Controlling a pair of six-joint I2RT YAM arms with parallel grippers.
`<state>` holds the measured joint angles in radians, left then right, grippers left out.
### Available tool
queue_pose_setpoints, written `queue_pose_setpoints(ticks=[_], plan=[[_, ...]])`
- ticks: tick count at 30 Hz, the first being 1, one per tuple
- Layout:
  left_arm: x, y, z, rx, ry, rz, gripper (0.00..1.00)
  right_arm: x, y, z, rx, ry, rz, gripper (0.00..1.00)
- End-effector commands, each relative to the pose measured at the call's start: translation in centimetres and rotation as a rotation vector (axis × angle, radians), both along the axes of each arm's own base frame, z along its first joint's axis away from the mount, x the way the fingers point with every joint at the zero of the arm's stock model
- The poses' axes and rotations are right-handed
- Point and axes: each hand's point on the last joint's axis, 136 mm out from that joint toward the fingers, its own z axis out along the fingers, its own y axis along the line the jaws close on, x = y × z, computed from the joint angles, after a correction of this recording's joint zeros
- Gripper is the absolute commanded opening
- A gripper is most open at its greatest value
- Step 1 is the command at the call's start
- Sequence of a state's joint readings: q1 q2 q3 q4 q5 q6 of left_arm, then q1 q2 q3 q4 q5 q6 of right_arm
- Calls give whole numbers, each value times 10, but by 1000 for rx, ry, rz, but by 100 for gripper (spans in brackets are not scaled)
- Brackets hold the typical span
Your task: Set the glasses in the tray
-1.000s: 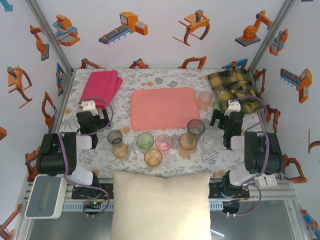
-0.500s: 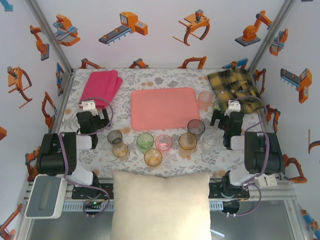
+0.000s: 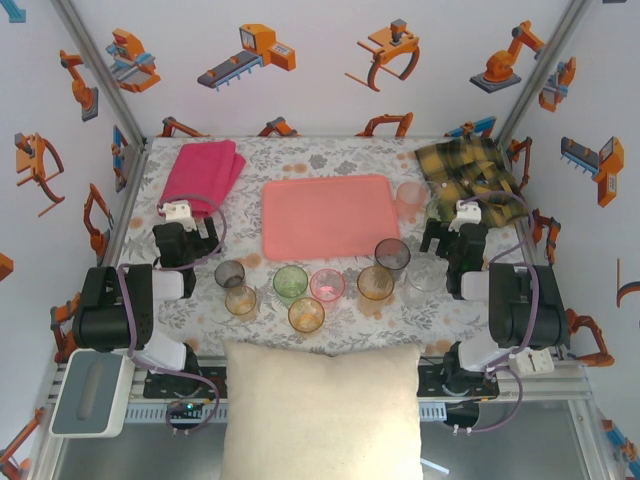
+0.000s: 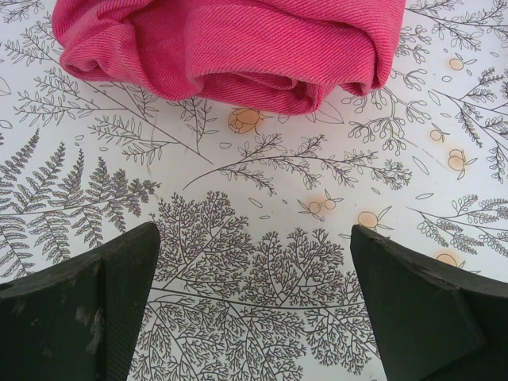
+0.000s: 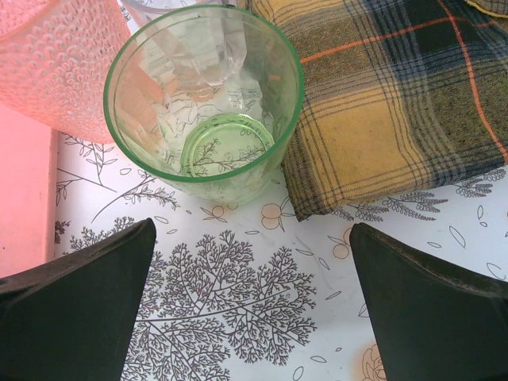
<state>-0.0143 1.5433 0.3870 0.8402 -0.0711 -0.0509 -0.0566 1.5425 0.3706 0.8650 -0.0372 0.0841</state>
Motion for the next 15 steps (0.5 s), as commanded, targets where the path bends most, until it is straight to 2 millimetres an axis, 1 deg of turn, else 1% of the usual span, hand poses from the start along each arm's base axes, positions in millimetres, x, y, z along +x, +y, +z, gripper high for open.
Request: queue_pose_setpoints(ticks=[1,3,11,13,15], plan=[[6,-2,8,10,-17,-3,97,6,-3,8,-11,-24,-1,99],[6,-1,7,9,-16,-3,97,5,-8,8,-12,-25,-31,99],[5,-2,8,14,-19,2,97,3,-7,8,-14,-32,-30,100],[5,-2,7,13,-16,-1,97,3,-7,10,-13,-40,-29,100],[5,-5,7,5,-18,-26,97,3,-11,14,-10,-47,-57,100]])
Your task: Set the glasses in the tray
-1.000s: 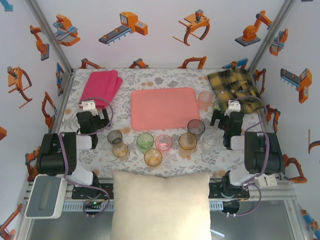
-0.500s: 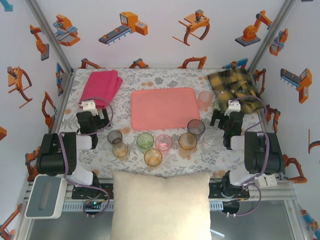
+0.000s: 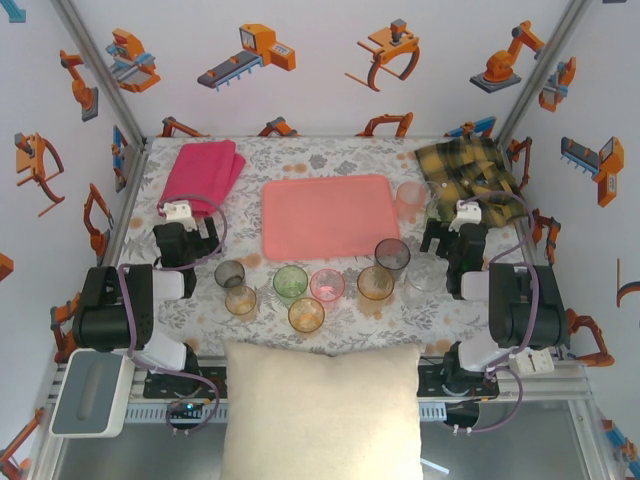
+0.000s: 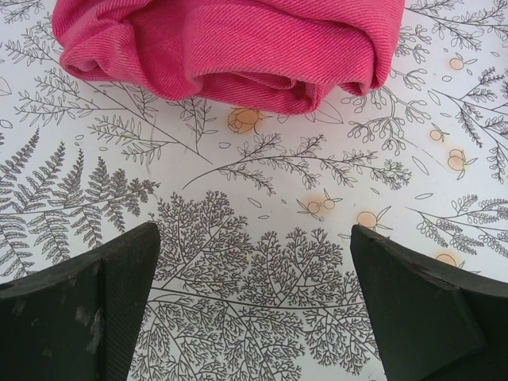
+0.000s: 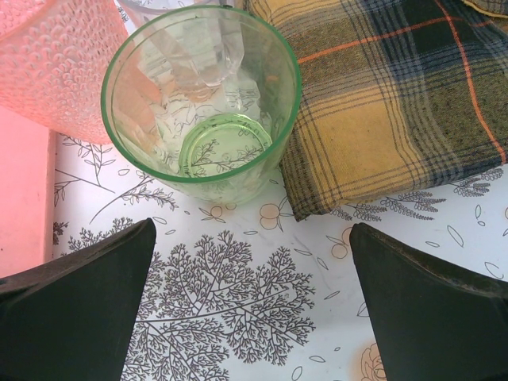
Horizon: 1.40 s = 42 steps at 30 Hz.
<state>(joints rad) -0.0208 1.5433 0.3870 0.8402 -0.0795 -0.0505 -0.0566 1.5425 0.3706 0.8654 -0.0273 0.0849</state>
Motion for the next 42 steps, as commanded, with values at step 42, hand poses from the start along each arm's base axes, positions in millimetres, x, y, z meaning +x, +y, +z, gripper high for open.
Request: queue_pose_setpoints(ticks=[42], plan=[[-65,-68,203,21,492,-530,97,-87,61,178,543,264,94,91]])
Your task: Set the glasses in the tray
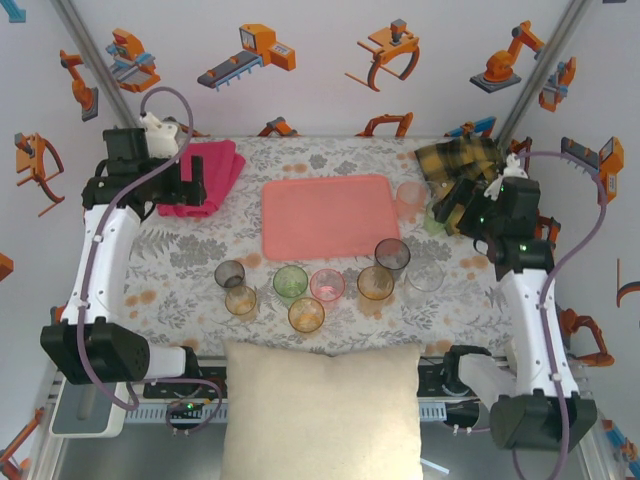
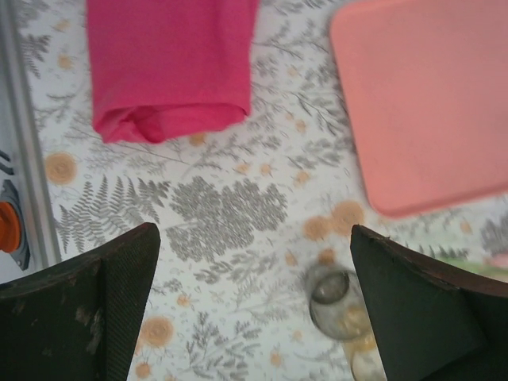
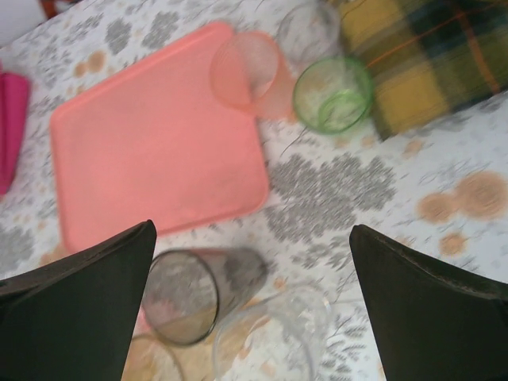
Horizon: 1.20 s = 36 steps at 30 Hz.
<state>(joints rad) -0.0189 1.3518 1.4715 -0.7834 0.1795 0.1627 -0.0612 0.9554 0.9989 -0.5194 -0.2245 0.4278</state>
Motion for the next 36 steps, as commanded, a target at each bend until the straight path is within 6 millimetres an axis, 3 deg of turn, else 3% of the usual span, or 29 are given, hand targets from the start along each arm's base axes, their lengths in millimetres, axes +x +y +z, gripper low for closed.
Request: queue_pose_setpoints(ticks=[1,7,11,16,20,26,30,36], plan=[[-56,-26,-9,-22,183,-216,97,-19,25,-13,149,72,78,87],[-98,-27,-18,4,250,-267,97,-65,5,0,15,145,-3,80],[-115,-29,-25,3,256,-283,97,-90,11,-2,32,240,26,71],[-116,-32,-27,-36,276,-259,97,-102,25,0,69,289,79,57],[-111,-32,-32,-57,306,-232,97,-100,42,7,51,286,144,51],[-101,-29,-31,-64,283,-188,97,-86,60,1,-188,356,217,51],[-100,-33,-31,-93,285,-183,97,-70,79,-10,-261,397,270,51],[-106,-36,-24,-110,267,-184,97,-46,85,-29,-368,410,261,51]])
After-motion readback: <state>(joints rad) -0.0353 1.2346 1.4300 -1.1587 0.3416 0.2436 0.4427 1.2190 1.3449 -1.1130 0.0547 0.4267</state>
